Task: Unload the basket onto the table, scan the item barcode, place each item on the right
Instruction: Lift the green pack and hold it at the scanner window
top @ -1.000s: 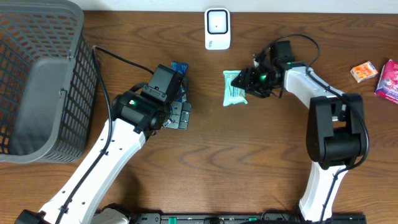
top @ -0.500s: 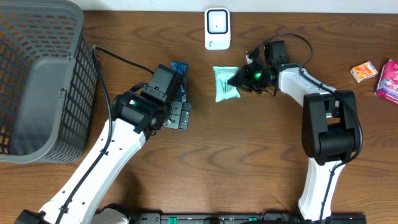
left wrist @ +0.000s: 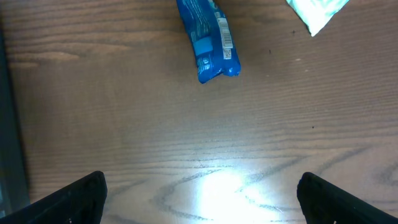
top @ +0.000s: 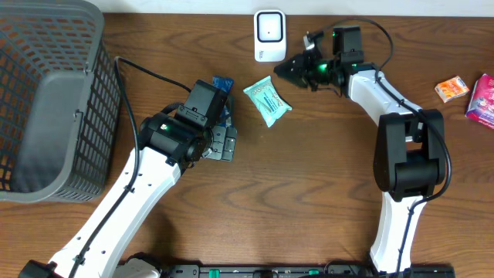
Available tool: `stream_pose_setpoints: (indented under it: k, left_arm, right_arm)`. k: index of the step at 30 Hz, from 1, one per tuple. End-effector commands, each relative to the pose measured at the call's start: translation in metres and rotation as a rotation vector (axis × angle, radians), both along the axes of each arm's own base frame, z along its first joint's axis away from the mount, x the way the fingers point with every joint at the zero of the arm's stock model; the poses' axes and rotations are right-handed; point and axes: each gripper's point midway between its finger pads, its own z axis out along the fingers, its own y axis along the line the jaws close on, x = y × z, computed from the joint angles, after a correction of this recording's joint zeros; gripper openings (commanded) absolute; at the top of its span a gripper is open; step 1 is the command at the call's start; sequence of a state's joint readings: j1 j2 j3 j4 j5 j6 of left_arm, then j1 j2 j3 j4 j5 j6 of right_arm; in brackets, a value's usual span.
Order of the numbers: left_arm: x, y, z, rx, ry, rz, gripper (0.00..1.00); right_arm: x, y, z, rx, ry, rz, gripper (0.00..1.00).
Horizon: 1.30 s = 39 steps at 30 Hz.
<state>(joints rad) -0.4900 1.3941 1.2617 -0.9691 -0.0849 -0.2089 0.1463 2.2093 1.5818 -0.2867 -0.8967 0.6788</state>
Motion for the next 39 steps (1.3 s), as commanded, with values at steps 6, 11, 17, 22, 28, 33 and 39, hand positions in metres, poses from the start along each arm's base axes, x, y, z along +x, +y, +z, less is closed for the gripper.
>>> stream_pose_setpoints:
  k: [6, 11, 17, 22, 28, 33, 39]
  left_arm:
    - [0.000, 0.002, -0.001, 0.008, 0.003, 0.002, 0.98]
    - [0.000, 0.002, -0.001, 0.008, 0.003, 0.002, 0.98]
    - [0.000, 0.002, -0.001, 0.008, 0.003, 0.002, 0.98]
    - [0.000, 0.002, -0.001, 0.008, 0.003, 0.002, 0.98]
    - [0.000, 0.002, -0.001, 0.008, 0.003, 0.002, 0.98]
    - [0.000, 0.002, -0.001, 0.008, 0.003, 0.002, 0.98]
    - [0.000, 0.002, -0.001, 0.008, 0.003, 0.002, 0.98]
  right_arm:
    - [-0.015, -0.001, -0.040, -0.325, -0.124, 0.104, 0.84]
    - [-0.019, 0.013, -0.053, -0.457, -0.174, 0.135, 0.88]
    - [-0.030, 0.016, -0.072, -0.574, -0.151, 0.149, 0.76]
    - [-0.045, 0.011, -0.092, -0.604, -0.096, 0.207, 0.46]
    - [-0.055, 0.021, -0.100, -0.539, -0.057, 0.244, 0.01]
    - [-0.048, 0.027, -0.076, -0.491, -0.087, 0.235, 0.01]
    - [-0.007, 0.021, 0.011, -0.439, -0.246, 0.117, 0.01]
